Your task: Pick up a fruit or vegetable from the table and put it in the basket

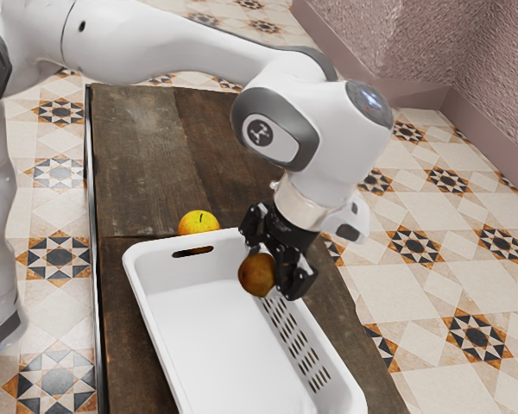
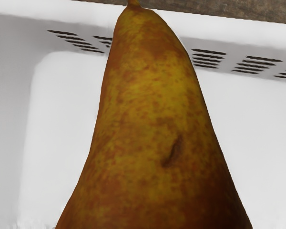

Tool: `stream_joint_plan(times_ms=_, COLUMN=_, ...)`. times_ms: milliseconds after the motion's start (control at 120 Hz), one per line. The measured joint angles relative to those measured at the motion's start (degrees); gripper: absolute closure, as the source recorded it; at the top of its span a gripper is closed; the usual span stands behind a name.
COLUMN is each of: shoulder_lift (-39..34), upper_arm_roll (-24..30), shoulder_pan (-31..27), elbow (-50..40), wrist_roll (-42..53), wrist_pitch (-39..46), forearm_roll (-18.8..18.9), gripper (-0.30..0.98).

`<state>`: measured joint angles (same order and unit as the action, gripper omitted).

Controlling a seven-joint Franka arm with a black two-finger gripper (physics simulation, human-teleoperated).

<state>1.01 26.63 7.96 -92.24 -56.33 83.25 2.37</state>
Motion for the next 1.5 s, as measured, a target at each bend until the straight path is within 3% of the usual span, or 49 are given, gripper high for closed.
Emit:
stream_joint_plan(times_ms=200, shoulder_lift=-0.38, upper_arm_roll=7.85, shoulder_pan=0.56, elbow=-0.13, wrist_roll=-1.33, wrist_pitch=-2.40, forearm_roll=-0.07, gripper=0.33)
stream_joint_plan(times_ms=300, shoulder_lift=-0.31, upper_arm_roll=8.26, shoulder_pan=4.09, elbow=-0.13, wrist_roll=-1.94, wrist_pitch=-3.12, forearm_roll=-0.05, gripper=0.32)
stream_joint_plan(times_ms=508, shoulder_lift=-0.32, upper_arm_roll=8.23, shoulder_pan=10.23, elbow=-0.15, wrist_roll=-2.85, wrist_pitch=-3.79, forearm_roll=-0.13, gripper=0.08)
stream_joint_plan(times_ms=742, shoulder_lift=-0.32, upper_arm_roll=8.06, shoulder_pan=12.41, elbow=-0.07, wrist_roll=-3.48, wrist_pitch=-4.05, forearm_roll=-0.06, gripper=0.01)
stream_joint_plan(times_ms=992, shoulder_lift=-0.16, upper_arm_roll=7.71, shoulder_pan=8.74, elbow=0.95, wrist_roll=-3.84, wrist_pitch=-4.10, forearm_roll=0.22, gripper=0.00)
stream_joint_plan(times_ms=1250, shoulder_lift=0.00, upper_arm_roll=7.40, shoulder_pan=-0.64, elbow=0.92, wrist_roll=-3.94, wrist_pitch=-4.06, forearm_roll=-0.05, gripper=0.00)
stream_joint_plan(times_ms=1500, shoulder_lift=0.52, upper_arm_roll=-0.75, shoulder_pan=-2.67, elbow=4.99, wrist_roll=-3.69, wrist_pitch=-3.91, forearm_roll=-0.10, gripper=0.00)
